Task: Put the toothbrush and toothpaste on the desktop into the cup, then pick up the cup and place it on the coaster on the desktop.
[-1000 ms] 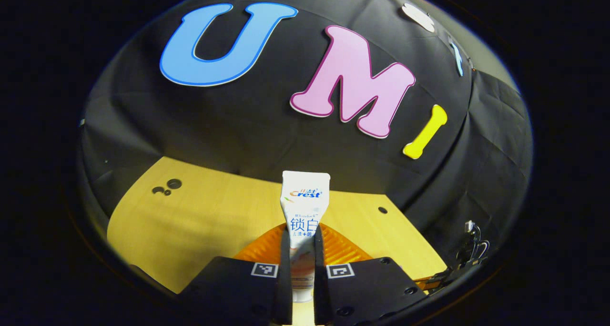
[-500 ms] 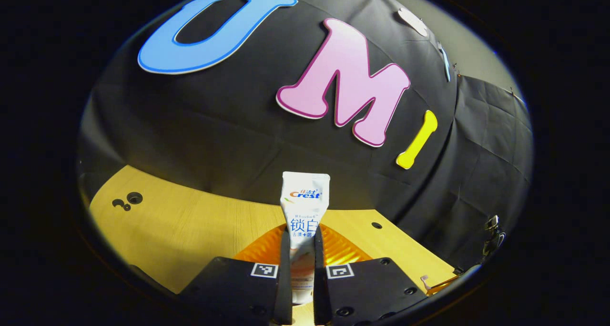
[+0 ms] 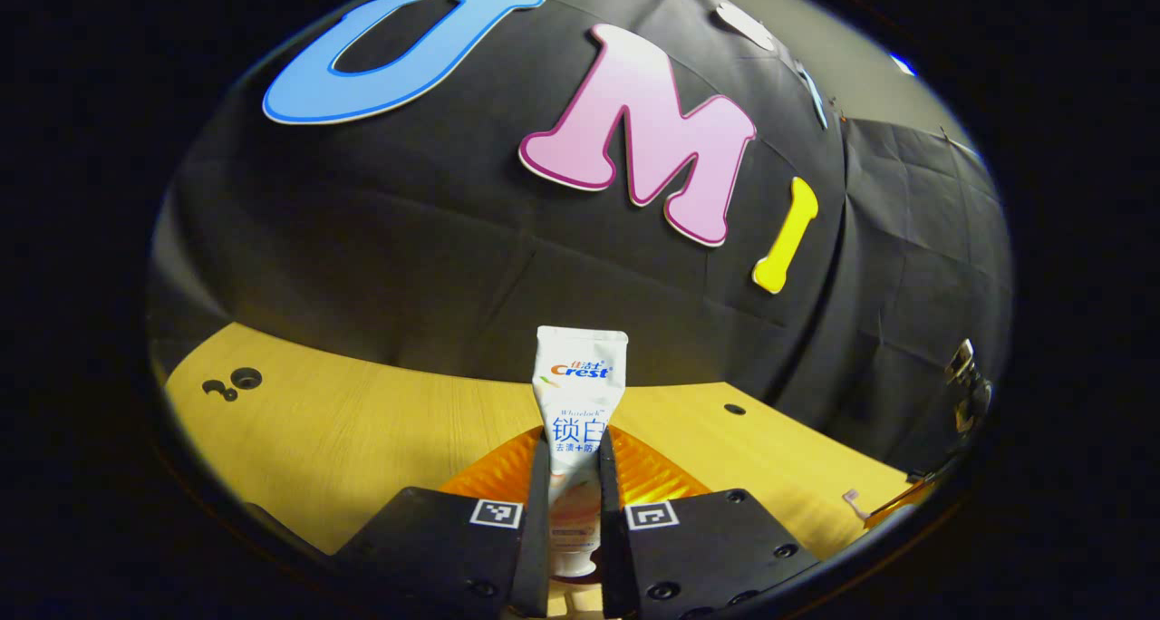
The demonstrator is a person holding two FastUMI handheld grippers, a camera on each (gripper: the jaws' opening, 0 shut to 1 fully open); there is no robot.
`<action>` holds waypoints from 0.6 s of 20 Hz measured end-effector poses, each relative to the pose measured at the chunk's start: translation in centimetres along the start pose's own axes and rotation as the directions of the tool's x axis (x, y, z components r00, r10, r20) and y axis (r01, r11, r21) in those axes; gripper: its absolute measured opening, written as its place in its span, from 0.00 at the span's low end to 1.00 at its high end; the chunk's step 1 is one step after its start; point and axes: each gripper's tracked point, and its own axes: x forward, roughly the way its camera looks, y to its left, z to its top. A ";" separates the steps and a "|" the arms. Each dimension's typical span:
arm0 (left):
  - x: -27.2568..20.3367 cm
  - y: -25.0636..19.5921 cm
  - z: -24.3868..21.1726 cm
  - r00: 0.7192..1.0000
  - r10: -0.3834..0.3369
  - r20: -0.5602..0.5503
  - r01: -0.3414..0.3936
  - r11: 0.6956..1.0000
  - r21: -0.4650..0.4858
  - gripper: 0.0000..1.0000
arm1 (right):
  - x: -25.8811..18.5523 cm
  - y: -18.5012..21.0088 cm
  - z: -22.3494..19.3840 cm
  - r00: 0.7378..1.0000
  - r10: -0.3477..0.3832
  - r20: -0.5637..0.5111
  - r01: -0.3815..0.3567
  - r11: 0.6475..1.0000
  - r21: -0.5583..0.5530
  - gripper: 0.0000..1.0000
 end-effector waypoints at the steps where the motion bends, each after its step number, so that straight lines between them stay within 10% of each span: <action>1: -0.2 -0.1 -0.5 1.000 0.001 -0.010 -0.001 1.000 0.026 0.28 | 0.0 0.2 -0.1 1.000 0.005 0.000 -0.005 1.000 -0.006 0.07; 6: -1.8 -0.7 -0.8 0.999 0.027 -0.024 -0.024 0.996 0.085 0.41 | 0.1 0.6 0.4 1.000 0.022 0.016 -0.021 0.999 -0.040 0.07; 12: -8.0 -1.5 1.4 0.995 0.100 0.011 -0.101 0.994 0.044 0.97 | -0.9 3.5 4.6 0.990 0.088 0.111 -0.078 0.993 -0.087 0.07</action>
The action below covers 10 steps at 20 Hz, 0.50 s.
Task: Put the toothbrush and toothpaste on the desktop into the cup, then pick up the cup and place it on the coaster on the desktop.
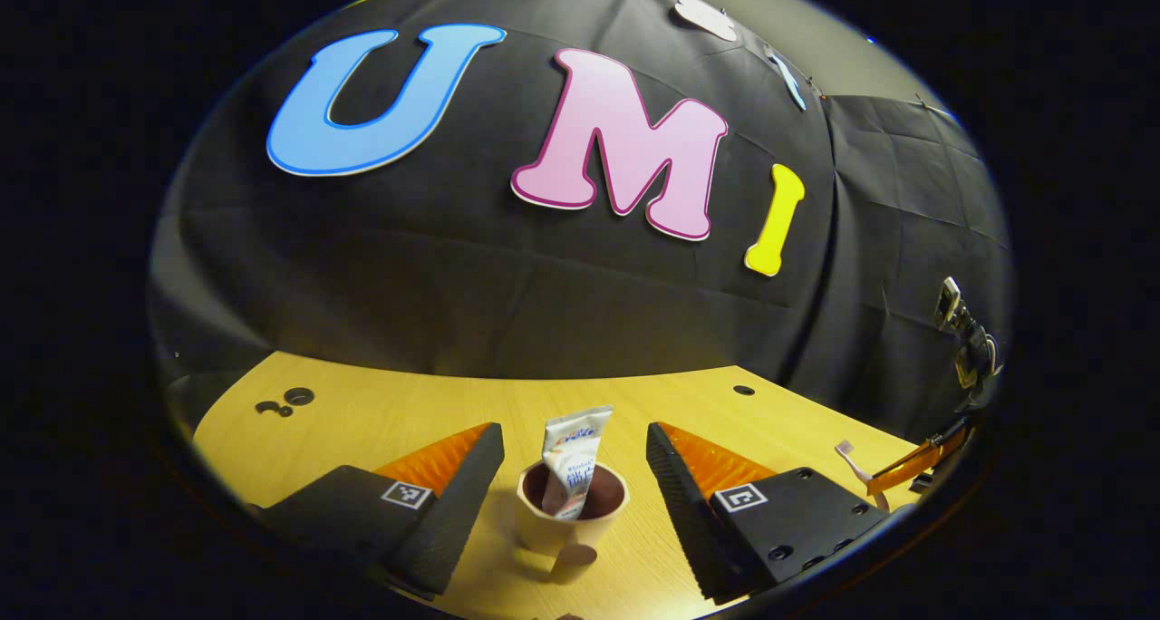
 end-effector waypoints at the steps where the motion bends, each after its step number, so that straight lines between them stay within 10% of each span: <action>1: -1.3 -0.2 0.1 1.000 0.014 0.001 -0.014 1.000 -0.003 0.98 | 0.0 0.7 1.0 1.000 0.018 0.021 -0.018 1.000 -0.004 0.07; 10: -12.5 -3.3 -3.1 0.992 0.116 -0.053 -0.123 0.979 -0.164 0.98 | 2.7 9.1 10.5 0.965 0.176 0.197 -0.177 0.984 -0.009 0.07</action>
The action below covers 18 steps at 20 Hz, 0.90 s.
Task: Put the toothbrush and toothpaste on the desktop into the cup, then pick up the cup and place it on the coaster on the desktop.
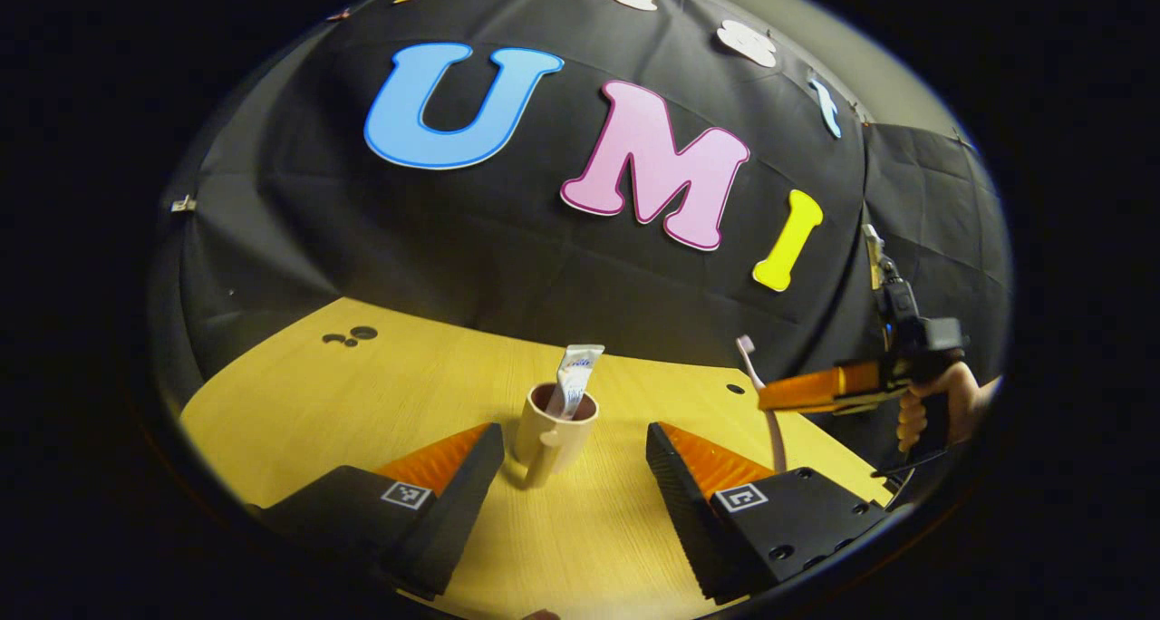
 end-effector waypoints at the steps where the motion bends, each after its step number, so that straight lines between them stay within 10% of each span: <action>1: -0.9 0.0 -0.7 1.000 0.010 -0.013 -0.010 1.000 -0.011 0.98 | 0.8 1.0 0.8 1.000 0.016 0.017 -0.016 1.000 0.004 0.07; 9: -4.9 2.6 -2.3 0.996 0.088 -0.023 -0.090 0.979 -0.185 0.98 | 6.8 8.1 3.8 0.972 0.141 0.190 -0.151 0.988 0.038 0.07; 18: -4.9 6.1 -3.2 0.990 0.144 -0.012 -0.144 0.974 -0.174 0.97 | 13.0 8.4 3.3 0.944 0.136 0.300 -0.161 0.985 0.062 0.07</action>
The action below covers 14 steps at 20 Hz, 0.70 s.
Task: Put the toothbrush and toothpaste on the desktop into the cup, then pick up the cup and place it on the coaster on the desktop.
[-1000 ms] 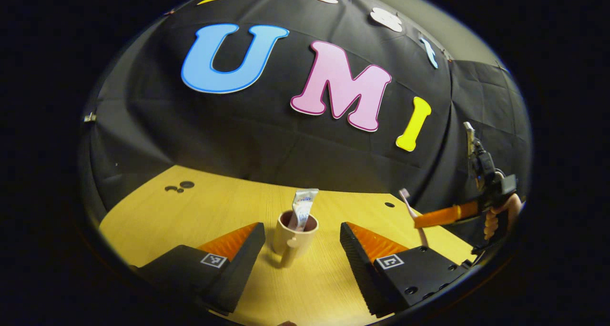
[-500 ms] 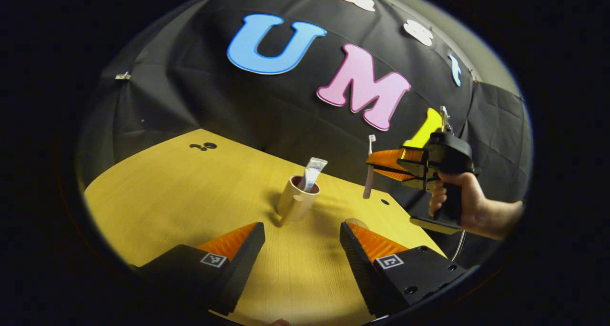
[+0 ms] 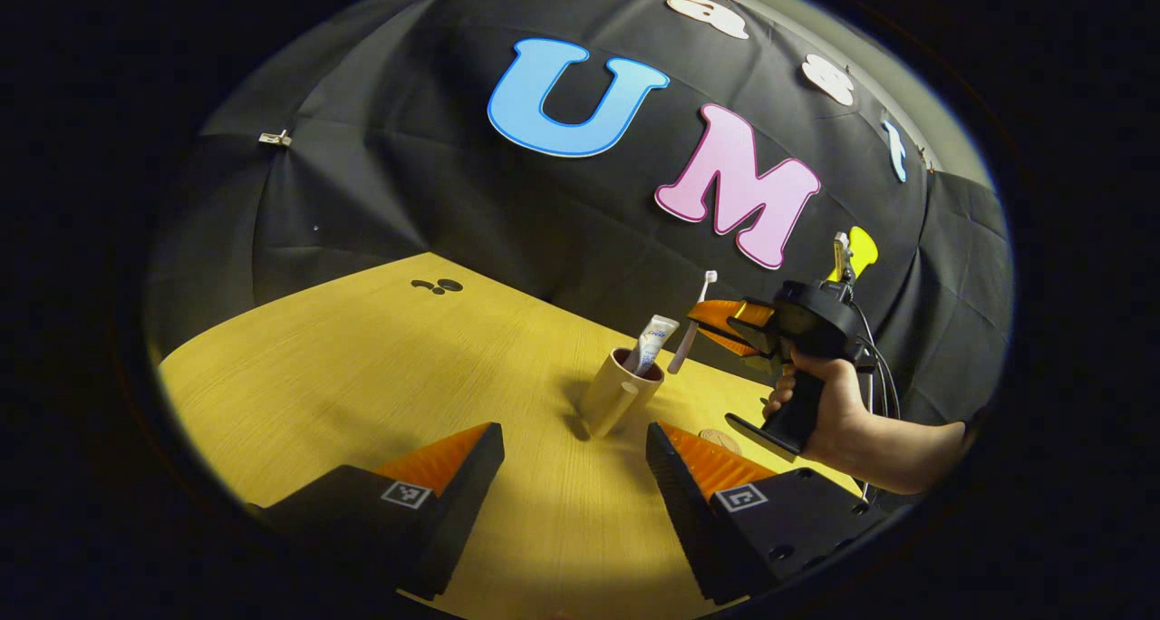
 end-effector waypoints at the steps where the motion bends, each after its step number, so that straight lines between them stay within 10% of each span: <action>1: 0.2 0.0 -0.1 1.000 -0.003 -0.004 0.003 1.000 0.001 0.98 | 0.5 -0.4 0.0 1.000 -0.005 0.013 0.005 1.000 0.011 0.07; 14: 2.7 -0.7 -2.2 0.999 -0.036 -0.039 0.036 0.999 0.000 0.97 | 0.2 -1.2 -4.7 0.999 -0.023 0.037 0.025 0.998 -0.054 0.07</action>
